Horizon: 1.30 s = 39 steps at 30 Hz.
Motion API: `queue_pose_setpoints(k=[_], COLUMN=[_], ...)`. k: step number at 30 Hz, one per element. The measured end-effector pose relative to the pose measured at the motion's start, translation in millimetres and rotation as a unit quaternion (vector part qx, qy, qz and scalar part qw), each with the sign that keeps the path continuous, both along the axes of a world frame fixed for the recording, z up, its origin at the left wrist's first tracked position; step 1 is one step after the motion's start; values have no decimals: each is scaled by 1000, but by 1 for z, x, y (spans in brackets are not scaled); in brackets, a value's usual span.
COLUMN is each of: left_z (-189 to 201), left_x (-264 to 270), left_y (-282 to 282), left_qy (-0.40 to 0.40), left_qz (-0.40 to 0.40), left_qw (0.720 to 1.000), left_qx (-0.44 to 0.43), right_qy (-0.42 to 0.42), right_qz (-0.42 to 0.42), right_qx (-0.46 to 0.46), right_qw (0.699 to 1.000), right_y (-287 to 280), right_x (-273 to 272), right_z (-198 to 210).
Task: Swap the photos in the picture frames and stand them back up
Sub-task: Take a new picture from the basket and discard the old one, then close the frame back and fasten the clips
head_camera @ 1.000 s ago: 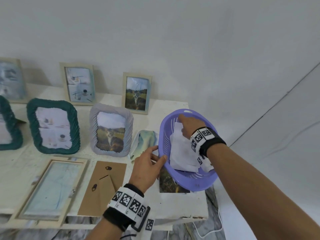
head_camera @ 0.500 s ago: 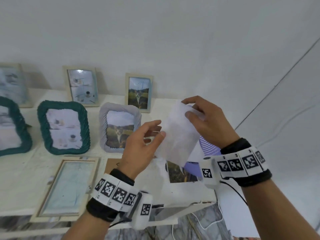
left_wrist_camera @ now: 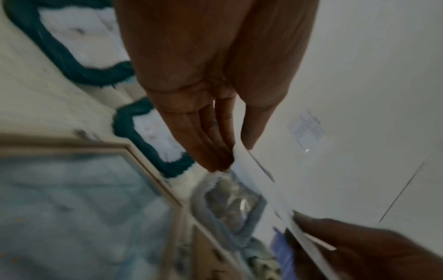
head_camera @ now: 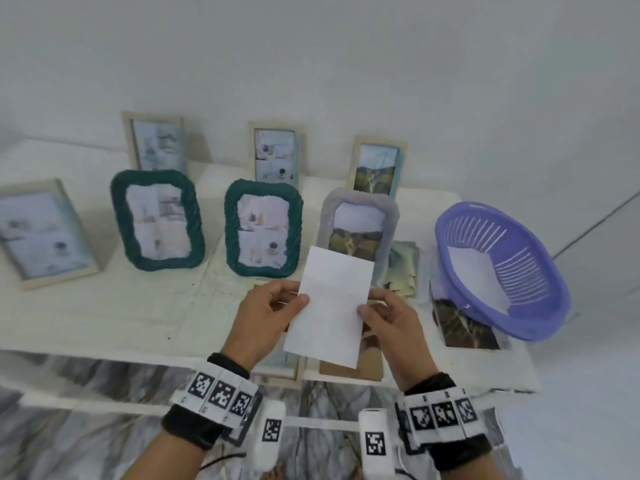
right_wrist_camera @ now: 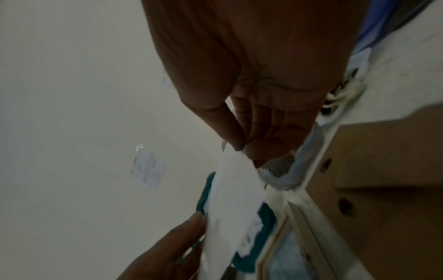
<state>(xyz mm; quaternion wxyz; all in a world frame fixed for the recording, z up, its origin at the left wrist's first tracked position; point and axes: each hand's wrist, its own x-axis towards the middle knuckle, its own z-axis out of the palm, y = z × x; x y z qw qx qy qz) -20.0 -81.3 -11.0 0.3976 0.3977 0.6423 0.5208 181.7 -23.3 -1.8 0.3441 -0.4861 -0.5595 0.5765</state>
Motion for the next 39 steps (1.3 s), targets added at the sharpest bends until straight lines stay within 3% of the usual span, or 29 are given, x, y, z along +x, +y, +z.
queue_pose_setpoints(k=[4,7,12,17,23,32,39], left_z=[-27,-46,-61,-64,-64,-67,-70], left_x=[-42,-68,-76,-73,-75,-79,-80], left_y=[-25,-37,-47,-47,-46,-43,-42], left_qy=[160,206,129,79,29,51,61], left_qz=[64,97,36,32,25,11,11], left_qw=[984,968,985,992,996,995,995], left_qx=[-39,-102,-105,-89,-85,-84,-84], right_qy=[-65,-103,-248,-381,-422,-464,-483], right_qz=[12,18,50,44,67,78,82], right_qx=[21,7,42,73,93,124,141], right_qw=[998,994,966,921,899,874,860], right_y=[-16,-21,-17,-21,-29,-21,-23], right_x=[-25,-40,-55,-70,-78,-95,-107], right_z=[-19,-25,-43,-30,-18,-19,-43])
